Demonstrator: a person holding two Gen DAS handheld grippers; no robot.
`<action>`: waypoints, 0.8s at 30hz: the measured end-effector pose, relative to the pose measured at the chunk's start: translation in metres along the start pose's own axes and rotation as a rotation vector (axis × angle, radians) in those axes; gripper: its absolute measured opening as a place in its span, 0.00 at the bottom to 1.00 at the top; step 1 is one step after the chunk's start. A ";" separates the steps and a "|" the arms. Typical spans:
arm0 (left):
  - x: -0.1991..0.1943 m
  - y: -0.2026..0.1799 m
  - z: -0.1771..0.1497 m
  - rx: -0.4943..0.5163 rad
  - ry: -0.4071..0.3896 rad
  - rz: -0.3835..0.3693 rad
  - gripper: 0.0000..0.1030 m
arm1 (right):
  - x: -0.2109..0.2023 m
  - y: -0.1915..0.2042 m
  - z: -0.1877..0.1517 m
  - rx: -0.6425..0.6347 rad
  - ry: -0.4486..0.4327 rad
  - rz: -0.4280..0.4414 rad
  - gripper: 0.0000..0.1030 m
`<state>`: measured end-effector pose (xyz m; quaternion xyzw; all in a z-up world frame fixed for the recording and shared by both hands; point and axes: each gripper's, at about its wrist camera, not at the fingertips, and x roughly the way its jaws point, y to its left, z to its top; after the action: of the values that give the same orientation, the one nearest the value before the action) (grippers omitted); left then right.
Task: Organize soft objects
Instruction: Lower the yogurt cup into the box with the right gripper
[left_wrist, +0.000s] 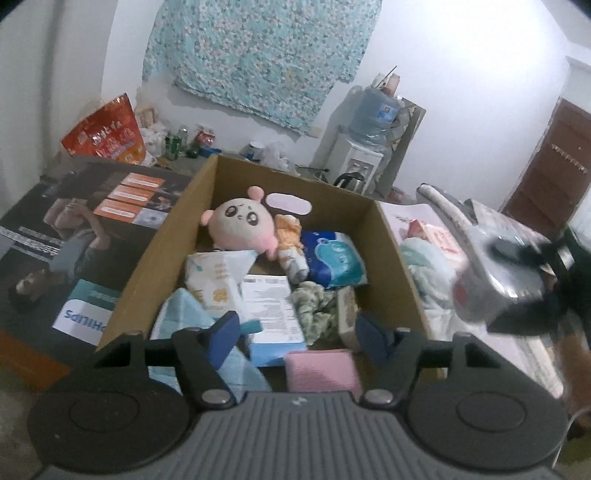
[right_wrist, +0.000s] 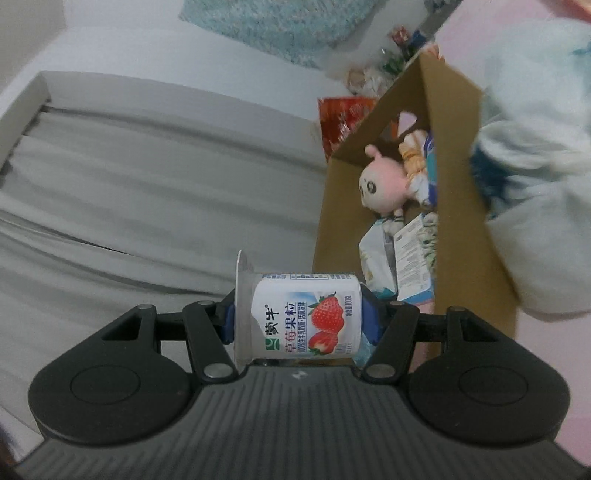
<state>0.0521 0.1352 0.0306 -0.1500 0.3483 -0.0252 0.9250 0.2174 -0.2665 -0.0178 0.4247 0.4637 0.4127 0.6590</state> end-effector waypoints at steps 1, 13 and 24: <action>-0.002 0.002 -0.002 -0.003 -0.009 0.003 0.66 | 0.014 0.003 0.006 0.000 0.018 -0.005 0.58; -0.030 0.039 -0.015 -0.090 -0.103 0.037 0.66 | 0.181 -0.011 0.081 0.014 0.131 -0.280 0.58; -0.030 0.069 -0.014 -0.145 -0.112 0.056 0.66 | 0.236 -0.051 0.096 0.021 0.113 -0.349 0.58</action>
<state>0.0162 0.2016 0.0192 -0.2081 0.3011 0.0343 0.9300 0.3716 -0.0774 -0.1069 0.3208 0.5712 0.3102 0.6889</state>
